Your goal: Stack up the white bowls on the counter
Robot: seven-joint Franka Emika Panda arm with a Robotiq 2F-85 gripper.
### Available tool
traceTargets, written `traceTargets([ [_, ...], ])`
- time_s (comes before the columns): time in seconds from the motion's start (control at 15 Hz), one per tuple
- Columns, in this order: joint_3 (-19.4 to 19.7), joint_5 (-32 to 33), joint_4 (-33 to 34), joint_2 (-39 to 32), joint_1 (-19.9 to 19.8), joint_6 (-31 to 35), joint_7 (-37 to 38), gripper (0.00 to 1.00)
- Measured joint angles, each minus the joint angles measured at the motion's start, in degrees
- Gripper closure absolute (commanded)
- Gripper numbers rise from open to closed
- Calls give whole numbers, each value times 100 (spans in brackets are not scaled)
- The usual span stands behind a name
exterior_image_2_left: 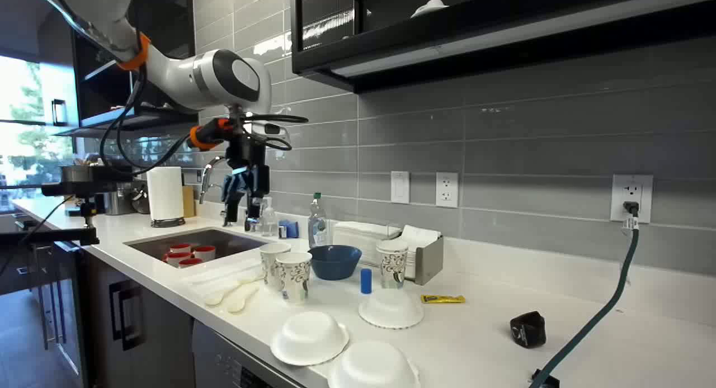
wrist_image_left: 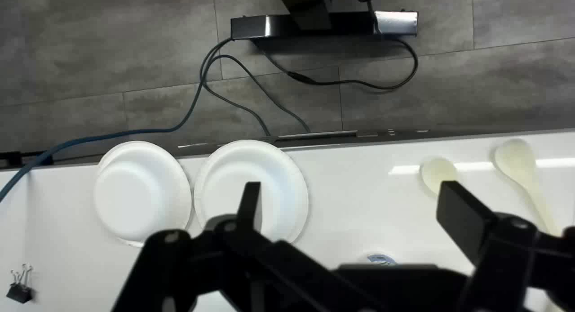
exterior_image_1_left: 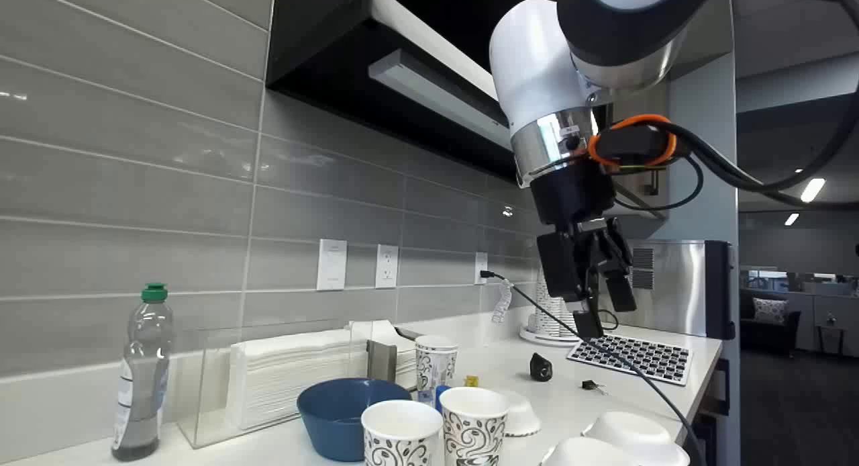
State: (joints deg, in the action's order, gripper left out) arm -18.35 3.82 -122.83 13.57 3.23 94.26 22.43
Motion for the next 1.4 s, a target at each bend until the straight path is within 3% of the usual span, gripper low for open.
traceTargets([
  [1.07, 22, 0, 1, 0, 20, 0, 0, 0],
  [1.27, 308, -39, -6, 33, 52, 11, 7, 0],
  [1.4, 766, -194, -98, 148, -31, 51, -66, 0],
])
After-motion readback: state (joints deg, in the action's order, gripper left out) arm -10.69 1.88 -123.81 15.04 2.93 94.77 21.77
